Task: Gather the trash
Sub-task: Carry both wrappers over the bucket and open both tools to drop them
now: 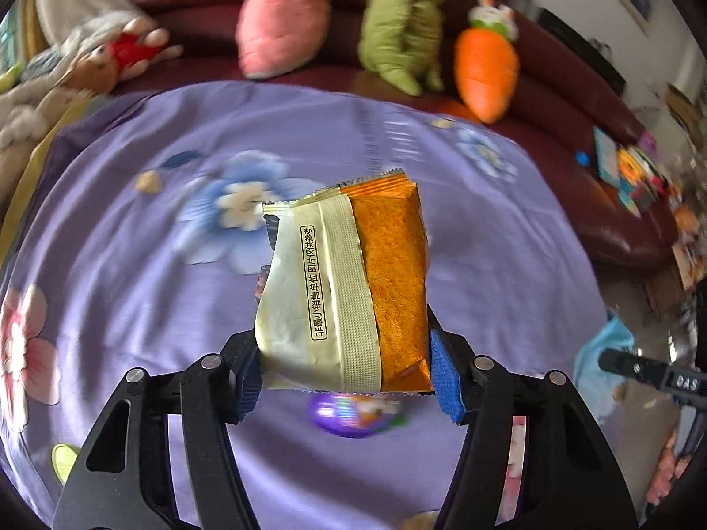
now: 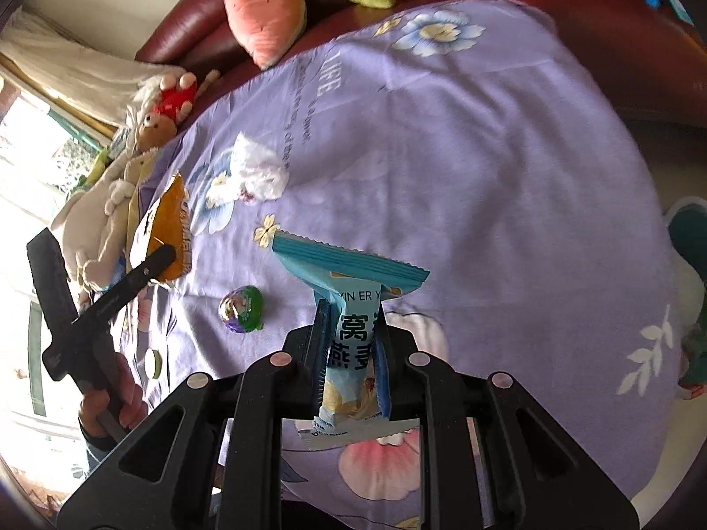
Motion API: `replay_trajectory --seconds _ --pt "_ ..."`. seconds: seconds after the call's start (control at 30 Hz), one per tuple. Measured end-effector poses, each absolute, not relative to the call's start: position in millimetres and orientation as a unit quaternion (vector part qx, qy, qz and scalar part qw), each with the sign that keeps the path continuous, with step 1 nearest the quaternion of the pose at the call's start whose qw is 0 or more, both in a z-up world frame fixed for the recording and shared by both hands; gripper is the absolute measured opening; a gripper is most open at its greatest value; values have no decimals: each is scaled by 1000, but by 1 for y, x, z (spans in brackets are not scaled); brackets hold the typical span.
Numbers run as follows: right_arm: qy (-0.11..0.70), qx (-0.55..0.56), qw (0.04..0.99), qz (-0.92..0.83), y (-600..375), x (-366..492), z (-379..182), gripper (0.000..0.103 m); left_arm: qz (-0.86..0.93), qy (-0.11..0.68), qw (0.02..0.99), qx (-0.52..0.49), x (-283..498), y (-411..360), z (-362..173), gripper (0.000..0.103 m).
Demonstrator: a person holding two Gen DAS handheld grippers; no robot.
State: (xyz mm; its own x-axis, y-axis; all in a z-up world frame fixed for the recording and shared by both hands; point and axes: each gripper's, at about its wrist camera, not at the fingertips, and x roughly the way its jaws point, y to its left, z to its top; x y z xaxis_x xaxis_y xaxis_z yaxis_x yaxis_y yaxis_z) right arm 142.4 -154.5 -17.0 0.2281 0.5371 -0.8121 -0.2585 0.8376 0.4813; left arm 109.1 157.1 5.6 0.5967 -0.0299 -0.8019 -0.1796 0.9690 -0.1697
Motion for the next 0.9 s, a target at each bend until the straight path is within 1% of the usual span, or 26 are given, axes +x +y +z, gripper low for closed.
replay_trajectory --seconds 0.3,0.53,0.7,0.9 --pt "540 170 795 218 -237 139 -11 17 -37 455 887 -75 130 52 14 63" --pt "508 229 812 173 -322 136 -8 17 -115 462 879 -31 149 -52 17 64" --pt "475 271 829 118 -403 128 -3 17 -173 469 866 9 161 -131 12 64" --pt "456 298 836 62 -476 119 -7 17 -224 484 845 33 175 -208 -3 64"
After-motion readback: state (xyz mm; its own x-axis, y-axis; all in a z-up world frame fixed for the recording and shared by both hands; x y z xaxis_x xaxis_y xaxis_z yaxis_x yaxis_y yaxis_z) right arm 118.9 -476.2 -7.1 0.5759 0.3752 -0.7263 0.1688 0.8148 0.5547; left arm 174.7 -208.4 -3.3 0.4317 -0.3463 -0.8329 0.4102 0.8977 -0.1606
